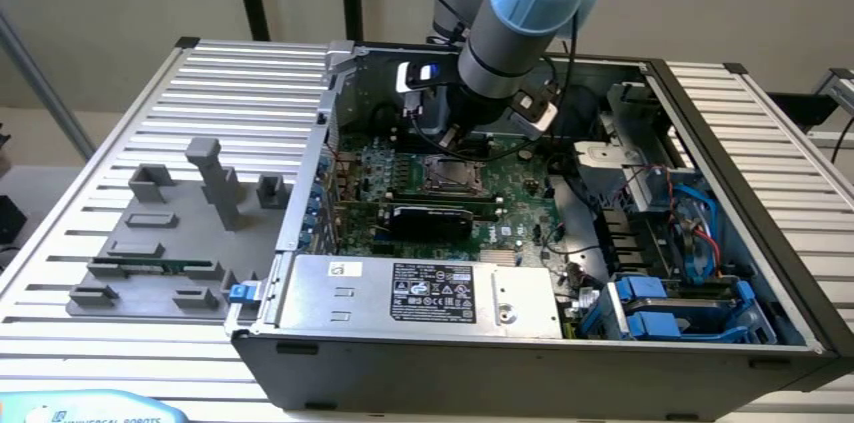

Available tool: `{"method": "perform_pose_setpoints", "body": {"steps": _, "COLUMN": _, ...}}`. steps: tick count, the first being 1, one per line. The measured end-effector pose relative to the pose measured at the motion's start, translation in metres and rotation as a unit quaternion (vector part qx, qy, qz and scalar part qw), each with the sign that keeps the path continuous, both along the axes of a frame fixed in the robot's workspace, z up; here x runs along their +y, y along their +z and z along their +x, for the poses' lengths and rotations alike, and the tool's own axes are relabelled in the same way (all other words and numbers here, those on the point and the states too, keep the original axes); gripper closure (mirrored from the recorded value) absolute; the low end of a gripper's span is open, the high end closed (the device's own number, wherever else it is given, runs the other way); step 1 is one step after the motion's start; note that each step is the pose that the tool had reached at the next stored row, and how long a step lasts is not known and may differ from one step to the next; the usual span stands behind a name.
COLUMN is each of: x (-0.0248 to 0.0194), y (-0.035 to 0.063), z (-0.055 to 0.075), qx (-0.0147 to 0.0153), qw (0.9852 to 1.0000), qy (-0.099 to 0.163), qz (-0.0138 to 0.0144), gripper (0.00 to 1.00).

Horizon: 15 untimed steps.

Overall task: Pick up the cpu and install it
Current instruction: 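Install the first cpu locking lever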

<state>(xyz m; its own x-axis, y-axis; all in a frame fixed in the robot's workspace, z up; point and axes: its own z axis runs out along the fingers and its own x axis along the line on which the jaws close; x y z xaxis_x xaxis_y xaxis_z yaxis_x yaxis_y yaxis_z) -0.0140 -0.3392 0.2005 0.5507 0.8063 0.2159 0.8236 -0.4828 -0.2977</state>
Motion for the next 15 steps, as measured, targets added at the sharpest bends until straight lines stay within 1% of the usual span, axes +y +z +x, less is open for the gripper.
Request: {"method": "perform_pose_setpoints", "body": {"steps": 15, "x": -0.0005, "y": -0.0002, "z": 0.0024, "qx": 0.0002, "qw": 1.0000, "qy": 0.001, "qz": -0.0001, "gripper": 0.89}}
